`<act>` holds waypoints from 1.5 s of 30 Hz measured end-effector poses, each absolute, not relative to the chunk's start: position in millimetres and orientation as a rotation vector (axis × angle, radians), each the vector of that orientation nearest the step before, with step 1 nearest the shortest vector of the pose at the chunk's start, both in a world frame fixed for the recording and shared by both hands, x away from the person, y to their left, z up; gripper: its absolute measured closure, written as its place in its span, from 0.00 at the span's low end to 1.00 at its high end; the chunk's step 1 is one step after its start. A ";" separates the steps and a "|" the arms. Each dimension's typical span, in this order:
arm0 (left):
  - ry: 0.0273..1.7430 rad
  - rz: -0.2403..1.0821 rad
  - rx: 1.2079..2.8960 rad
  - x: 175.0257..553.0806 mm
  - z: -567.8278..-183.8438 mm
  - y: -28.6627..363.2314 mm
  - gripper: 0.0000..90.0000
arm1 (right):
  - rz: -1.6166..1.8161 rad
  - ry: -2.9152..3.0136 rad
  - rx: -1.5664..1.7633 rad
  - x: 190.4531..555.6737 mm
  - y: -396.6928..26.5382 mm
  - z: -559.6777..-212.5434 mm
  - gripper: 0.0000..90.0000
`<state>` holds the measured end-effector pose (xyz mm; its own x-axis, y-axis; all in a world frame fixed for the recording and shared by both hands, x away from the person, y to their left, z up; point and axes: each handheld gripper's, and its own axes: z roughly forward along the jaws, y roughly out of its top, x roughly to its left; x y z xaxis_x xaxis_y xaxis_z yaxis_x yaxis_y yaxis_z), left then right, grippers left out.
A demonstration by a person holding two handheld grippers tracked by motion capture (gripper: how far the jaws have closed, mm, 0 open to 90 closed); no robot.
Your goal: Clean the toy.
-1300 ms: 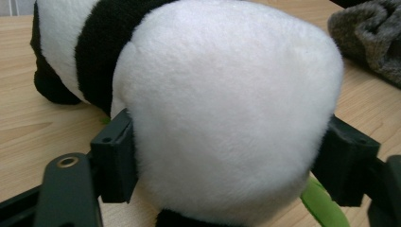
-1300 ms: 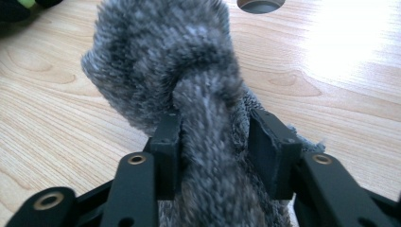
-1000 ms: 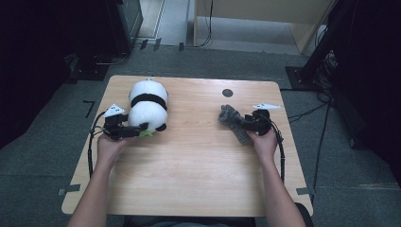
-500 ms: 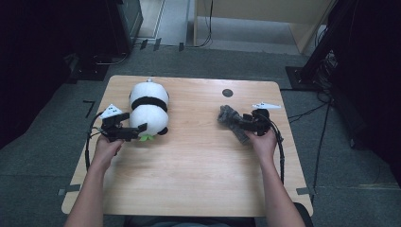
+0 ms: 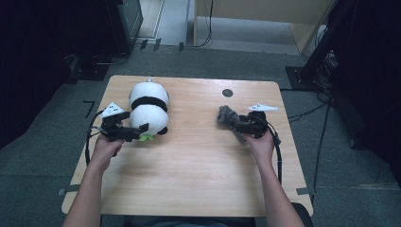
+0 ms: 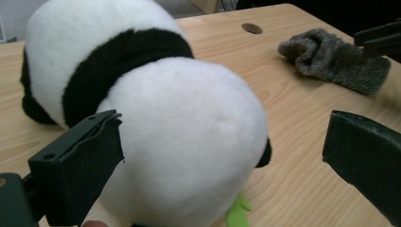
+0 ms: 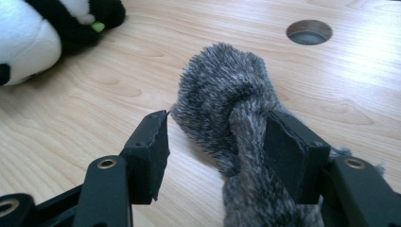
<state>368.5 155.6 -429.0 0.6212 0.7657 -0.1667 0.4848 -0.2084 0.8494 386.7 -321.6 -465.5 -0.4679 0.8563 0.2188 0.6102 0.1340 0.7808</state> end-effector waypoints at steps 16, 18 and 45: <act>0.884 0.269 1.902 355.8 -422.5 111.5 0.00 | 1.253 2.195 1.312 360.7 -301.7 -448.3 0.44; 0.872 0.252 1.907 354.2 -423.3 106.1 0.00 | 1.259 2.200 1.299 357.2 -299.5 -447.4 0.44; 0.749 0.201 2.000 328.7 -457.8 41.7 0.00 | 1.312 2.241 1.097 306.2 -248.8 -460.7 0.47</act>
